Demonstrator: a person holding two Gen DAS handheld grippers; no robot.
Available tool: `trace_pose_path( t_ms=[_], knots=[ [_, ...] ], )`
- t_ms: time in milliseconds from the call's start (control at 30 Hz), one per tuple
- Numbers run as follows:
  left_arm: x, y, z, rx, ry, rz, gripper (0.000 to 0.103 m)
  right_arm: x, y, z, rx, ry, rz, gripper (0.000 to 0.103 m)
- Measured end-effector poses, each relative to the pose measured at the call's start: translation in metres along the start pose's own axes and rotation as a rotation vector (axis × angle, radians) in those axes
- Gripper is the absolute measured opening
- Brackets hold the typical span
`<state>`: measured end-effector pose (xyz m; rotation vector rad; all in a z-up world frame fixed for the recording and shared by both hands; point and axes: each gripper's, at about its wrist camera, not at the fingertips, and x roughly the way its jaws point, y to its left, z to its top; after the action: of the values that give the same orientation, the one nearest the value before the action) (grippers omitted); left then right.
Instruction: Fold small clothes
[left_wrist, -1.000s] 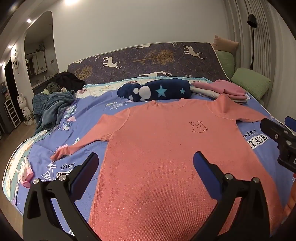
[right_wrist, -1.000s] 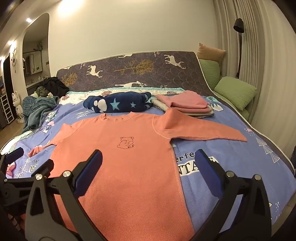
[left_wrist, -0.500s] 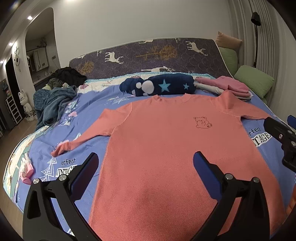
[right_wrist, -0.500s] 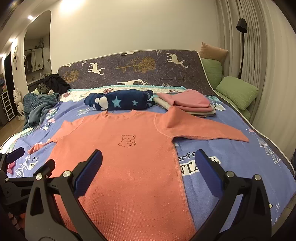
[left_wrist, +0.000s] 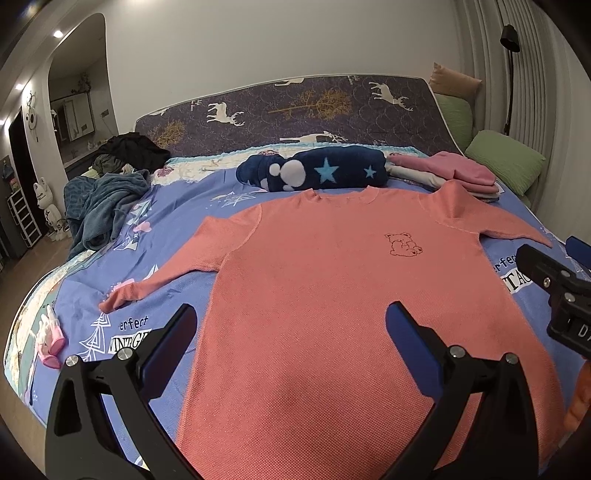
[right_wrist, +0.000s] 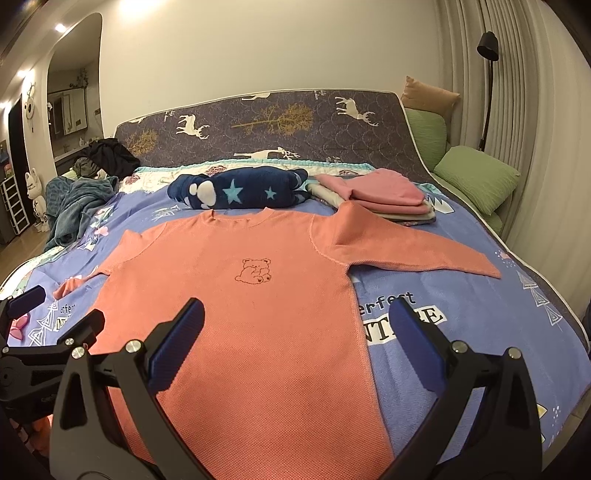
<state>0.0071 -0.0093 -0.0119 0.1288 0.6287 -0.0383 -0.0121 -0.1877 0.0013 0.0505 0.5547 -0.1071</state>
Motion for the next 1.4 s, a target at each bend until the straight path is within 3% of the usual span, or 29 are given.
trace_pose_path(
  t_ms=[800,933,1067,1233,1400],
  knots=[
    [0.017,0.019,-0.004,-0.044,0.022,-0.077,0.102,0.024,0.02,0.0,-0.033,0.057,-0.01,0.101],
    [0.023,0.027,-0.008,-0.084,0.02,-0.133,0.102,0.028,0.021,-0.001,-0.036,0.067,-0.015,0.101],
    [0.032,0.034,-0.01,-0.107,0.034,-0.142,0.102,0.034,0.023,-0.001,-0.041,0.078,-0.021,0.101],
    [0.047,0.05,-0.01,-0.174,0.09,-0.204,0.102,0.041,0.028,0.002,-0.067,0.08,-0.03,0.101],
    [0.052,0.065,-0.01,-0.201,0.085,-0.206,0.102,0.048,0.034,0.006,-0.092,0.077,-0.04,0.101]
  ],
)
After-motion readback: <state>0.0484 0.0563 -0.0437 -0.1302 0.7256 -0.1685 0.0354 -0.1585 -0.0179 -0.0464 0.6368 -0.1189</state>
